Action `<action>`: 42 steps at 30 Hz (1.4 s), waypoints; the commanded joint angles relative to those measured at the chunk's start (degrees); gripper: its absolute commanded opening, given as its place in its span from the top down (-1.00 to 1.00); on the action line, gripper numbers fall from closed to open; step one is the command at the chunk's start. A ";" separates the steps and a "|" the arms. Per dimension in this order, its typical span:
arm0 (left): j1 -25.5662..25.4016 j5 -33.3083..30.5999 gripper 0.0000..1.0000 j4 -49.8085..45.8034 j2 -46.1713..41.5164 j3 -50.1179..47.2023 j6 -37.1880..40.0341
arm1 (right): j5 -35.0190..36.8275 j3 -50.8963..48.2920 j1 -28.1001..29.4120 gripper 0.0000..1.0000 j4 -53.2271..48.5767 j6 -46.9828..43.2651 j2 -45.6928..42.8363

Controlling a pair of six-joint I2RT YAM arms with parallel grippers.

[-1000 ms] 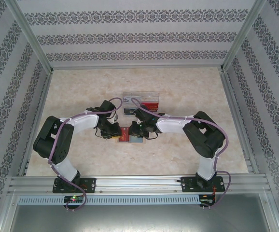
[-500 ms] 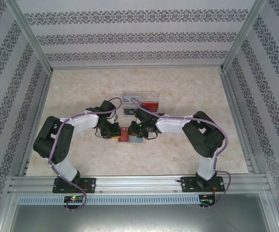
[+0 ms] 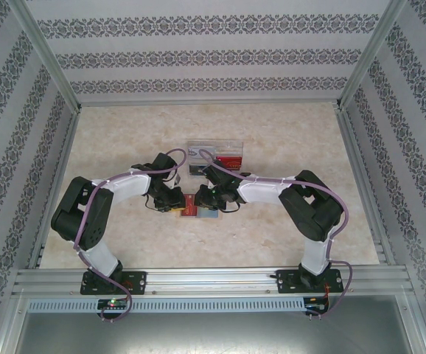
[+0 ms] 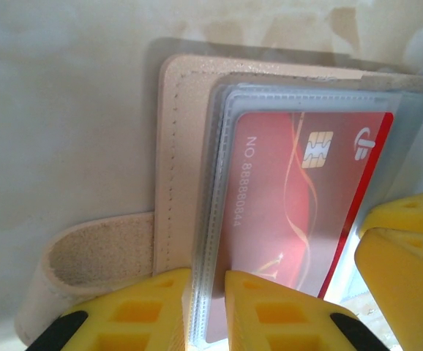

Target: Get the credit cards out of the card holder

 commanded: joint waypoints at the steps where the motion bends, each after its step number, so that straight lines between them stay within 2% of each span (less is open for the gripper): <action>1: 0.24 0.48 0.59 0.73 1.67 -1.27 -0.11 | 0.47 0.06 0.62 0.56 -0.05 0.22 0.05; 15: -0.44 0.88 0.61 0.78 1.69 -1.26 -0.09 | -2.15 0.06 0.59 0.63 2.15 0.78 1.76; 19: -0.57 0.84 0.62 0.72 1.69 -1.19 -0.11 | -2.16 -0.21 0.58 0.77 2.28 0.87 1.60; 22: -0.59 0.79 0.61 0.56 1.58 -1.08 -0.09 | -2.16 -0.39 0.51 1.00 2.37 0.84 1.12; 32: -0.53 -1.14 0.62 -0.62 1.01 -0.92 -0.02 | -0.71 -4.64 -1.49 1.00 2.26 0.48 -2.99; 41: -0.53 -0.12 0.65 -0.28 0.45 -0.74 0.14 | -1.04 -4.81 -1.86 1.00 2.89 -0.43 -4.30; 42: -0.56 0.00 0.64 -0.26 0.08 -0.65 0.02 | -1.02 -4.41 -1.65 0.93 2.82 -0.58 -4.30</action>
